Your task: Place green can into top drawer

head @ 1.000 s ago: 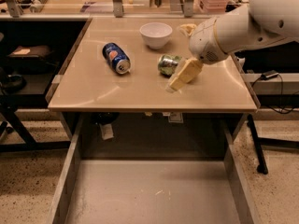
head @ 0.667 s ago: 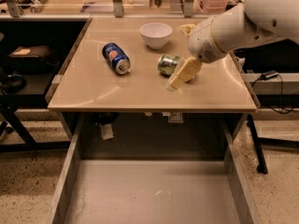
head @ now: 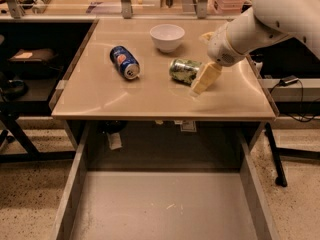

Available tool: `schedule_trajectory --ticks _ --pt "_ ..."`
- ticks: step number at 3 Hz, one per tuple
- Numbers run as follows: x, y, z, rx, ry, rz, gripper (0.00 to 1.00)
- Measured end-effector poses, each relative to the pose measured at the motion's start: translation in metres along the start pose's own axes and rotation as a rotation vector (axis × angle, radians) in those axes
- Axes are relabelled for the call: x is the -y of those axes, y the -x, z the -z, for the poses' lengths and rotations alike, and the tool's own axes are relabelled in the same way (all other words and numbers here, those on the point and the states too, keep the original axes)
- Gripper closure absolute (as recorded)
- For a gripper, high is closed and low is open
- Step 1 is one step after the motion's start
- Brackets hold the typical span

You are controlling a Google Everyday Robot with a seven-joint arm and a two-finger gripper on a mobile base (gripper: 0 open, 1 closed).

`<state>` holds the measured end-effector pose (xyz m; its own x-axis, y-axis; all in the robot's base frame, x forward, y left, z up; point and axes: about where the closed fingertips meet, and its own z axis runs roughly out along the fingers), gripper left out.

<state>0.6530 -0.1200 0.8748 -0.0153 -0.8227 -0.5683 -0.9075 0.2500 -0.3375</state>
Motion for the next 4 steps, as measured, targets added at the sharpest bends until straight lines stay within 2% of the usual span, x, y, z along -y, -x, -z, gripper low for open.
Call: schedule_trajectory --ticks 1,2,3,4 --pt "0.0056 -0.0223 -0.0251 -0.02 0.055 -0.048 0.0" --pt "0.0056 -0.0224 -0.0253 -0.02 0.056 -0.048 0.0" --pt "0.0056 -0.0224 -0.0253 -0.02 0.056 -0.048 0.19" --pt "0.0056 -0.0223 -0.0254 -0.02 0.056 -0.048 0.43"
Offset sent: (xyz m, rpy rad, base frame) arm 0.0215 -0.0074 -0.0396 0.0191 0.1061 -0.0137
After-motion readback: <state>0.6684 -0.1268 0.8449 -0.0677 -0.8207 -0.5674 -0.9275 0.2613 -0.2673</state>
